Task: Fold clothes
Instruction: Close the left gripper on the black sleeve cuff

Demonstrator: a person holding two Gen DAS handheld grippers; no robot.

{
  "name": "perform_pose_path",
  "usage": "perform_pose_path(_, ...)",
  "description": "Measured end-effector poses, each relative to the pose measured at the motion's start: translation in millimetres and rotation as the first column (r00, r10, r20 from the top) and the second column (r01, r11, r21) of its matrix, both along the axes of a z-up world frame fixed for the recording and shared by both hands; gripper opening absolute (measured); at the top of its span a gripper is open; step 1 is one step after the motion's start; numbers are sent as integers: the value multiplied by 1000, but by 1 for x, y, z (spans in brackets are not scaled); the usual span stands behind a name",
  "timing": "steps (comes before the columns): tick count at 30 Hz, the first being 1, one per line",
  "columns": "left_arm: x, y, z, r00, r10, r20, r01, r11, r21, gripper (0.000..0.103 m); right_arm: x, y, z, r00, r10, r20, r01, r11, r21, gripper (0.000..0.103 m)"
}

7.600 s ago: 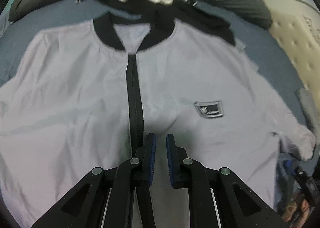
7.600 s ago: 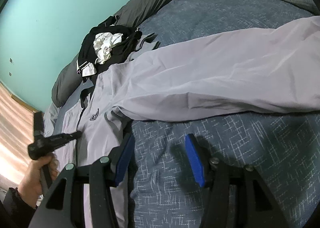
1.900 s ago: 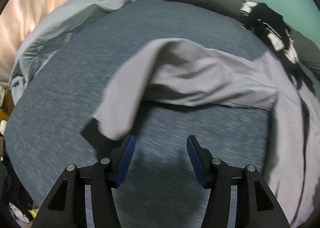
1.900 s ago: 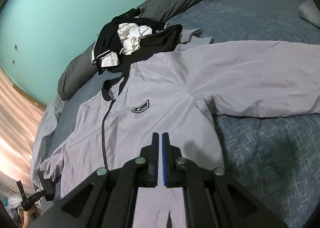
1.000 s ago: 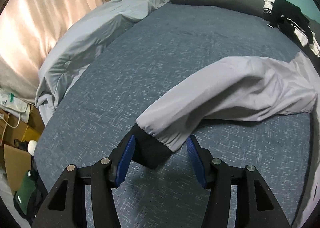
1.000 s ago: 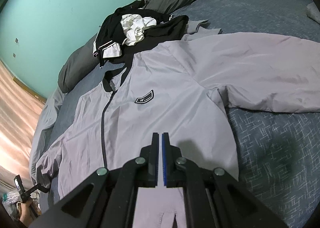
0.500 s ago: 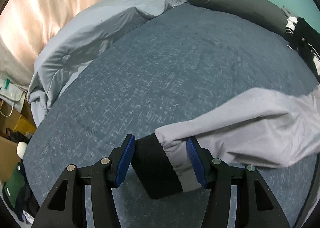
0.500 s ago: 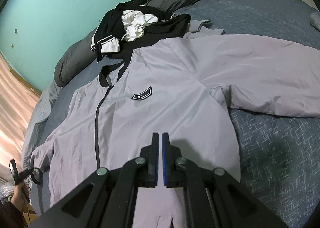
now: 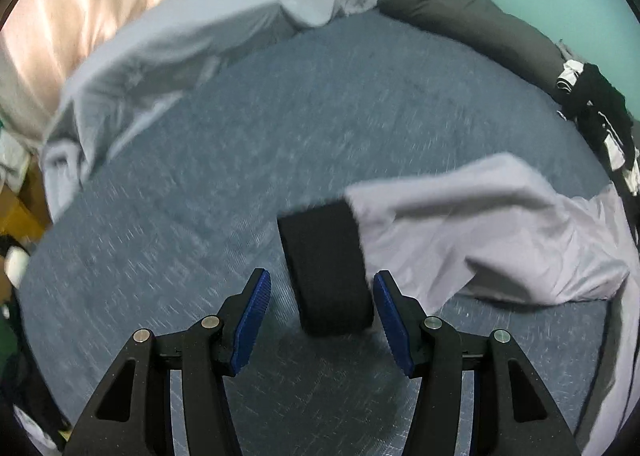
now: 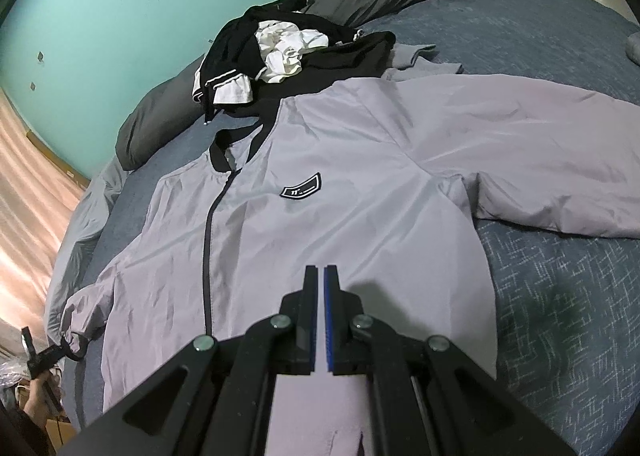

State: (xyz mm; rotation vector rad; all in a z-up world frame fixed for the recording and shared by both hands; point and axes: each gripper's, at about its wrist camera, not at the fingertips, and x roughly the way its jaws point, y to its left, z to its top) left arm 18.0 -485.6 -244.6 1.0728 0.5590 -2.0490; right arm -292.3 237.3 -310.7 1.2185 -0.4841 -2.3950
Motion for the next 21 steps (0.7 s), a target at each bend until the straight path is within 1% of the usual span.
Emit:
perform_pose_path(2, 1, -5, -12, 1000, 12, -27, -10, 999, 49, 58, 0, 0, 0, 1000, 0, -2, 0, 1000, 1, 3)
perform_pose_path(4, 0, -7, -21, 999, 19, -48, -16, 997, 71, 58, -1, 0, -2, 1000, -1, 1, 1, 1000, 5, 3)
perform_pose_path(8, -10, -5, -26, 999, 3, -43, -1, 999, 49, 58, -3, -2, -7, 1000, 3, 9, -3, 1000, 16, 3)
perform_pose_path(9, -13, -5, -25, 999, -2, -40, 4, 999, 44, 54, -3, -2, -7, 1000, 4, 10, -4, 1000, 18, 3)
perform_pose_path(10, -15, -5, -24, 999, -7, -33, 9, 999, 40, 48, -3, -2, -8, 1000, 6, 11, -6, 1000, 20, 3)
perform_pose_path(11, -18, -6, -23, 1000, -12, -25, 13, 999, 37, 40, -3, -2, -9, 1000, 6, 12, -6, 1000, 20, 3)
perform_pose_path(12, -20, -6, -20, 1000, -17, -18, 18, 999, 33, 36, -3, -2, -9, 1000, 6, 13, -7, 1000, 21, 3)
perform_pose_path(13, -21, -6, -15, 1000, -24, -15, 24, 999, 32, 32, -4, -3, -10, 1000, 8, 14, -8, 1000, 21, 3)
perform_pose_path(15, -22, -6, -2, 999, -35, -8, 36, 999, 29, 20, -3, -3, -9, 1000, 9, 14, -9, 1000, 19, 3)
perform_pose_path(16, -21, -6, 6, 999, -36, -6, 36, 999, 28, 16, -3, -3, -9, 1000, 9, 13, -9, 1000, 17, 3)
perform_pose_path(18, -17, -7, 22, 999, -38, -1, 38, 999, 29, 10, -3, -4, -8, 1000, 12, 12, -12, 1000, 13, 3)
perform_pose_path(21, -9, -11, 47, 998, -51, 26, 49, 996, 69, 8, -1, -5, -5, 1000, 16, 5, -17, 1000, 2, 3)
